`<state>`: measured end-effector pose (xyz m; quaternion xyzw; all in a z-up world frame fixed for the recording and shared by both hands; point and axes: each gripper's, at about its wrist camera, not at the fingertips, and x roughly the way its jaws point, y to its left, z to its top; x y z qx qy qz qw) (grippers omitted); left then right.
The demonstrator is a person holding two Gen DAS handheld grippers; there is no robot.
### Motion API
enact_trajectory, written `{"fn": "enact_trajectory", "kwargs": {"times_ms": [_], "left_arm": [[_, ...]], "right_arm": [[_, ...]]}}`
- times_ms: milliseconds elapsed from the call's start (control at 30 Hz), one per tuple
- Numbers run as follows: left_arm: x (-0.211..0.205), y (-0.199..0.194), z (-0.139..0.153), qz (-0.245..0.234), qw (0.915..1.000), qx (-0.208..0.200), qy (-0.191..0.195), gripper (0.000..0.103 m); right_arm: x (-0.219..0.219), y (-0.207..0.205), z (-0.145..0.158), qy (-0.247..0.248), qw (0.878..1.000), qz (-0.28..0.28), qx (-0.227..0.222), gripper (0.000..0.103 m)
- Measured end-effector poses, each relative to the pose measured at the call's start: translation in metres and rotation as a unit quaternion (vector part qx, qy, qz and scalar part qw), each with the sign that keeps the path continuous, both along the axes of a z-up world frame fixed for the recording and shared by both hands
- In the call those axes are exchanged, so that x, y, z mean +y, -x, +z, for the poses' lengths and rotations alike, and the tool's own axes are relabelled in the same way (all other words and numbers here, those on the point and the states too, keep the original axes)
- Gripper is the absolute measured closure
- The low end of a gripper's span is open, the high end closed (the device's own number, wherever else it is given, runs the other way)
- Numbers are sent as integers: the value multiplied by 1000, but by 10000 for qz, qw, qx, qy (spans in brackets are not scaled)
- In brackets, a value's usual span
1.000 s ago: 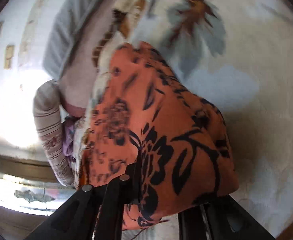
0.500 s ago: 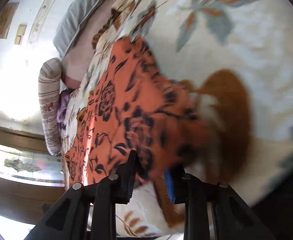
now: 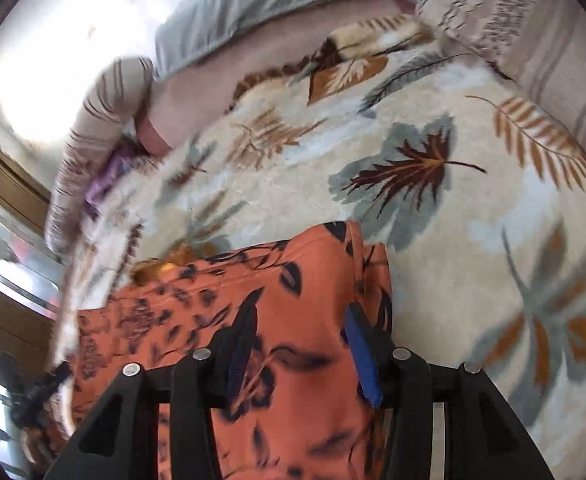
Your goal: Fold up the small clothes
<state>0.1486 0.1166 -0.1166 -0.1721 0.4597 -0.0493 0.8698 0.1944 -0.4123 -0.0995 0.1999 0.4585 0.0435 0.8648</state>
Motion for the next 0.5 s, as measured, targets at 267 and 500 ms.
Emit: {"fn": "enact_trajectory", "kwargs": {"times_ms": [267, 500], "left_arm": [[-10, -35, 2, -45, 9998, -79, -177, 38], [-28, -58, -11, -272, 9989, 108, -370, 33]], "right_arm": [[-3, 8, 14, 598, 9973, -287, -327, 99], [-24, -4, -25, 226, 9974, -681, 43, 97]]}}
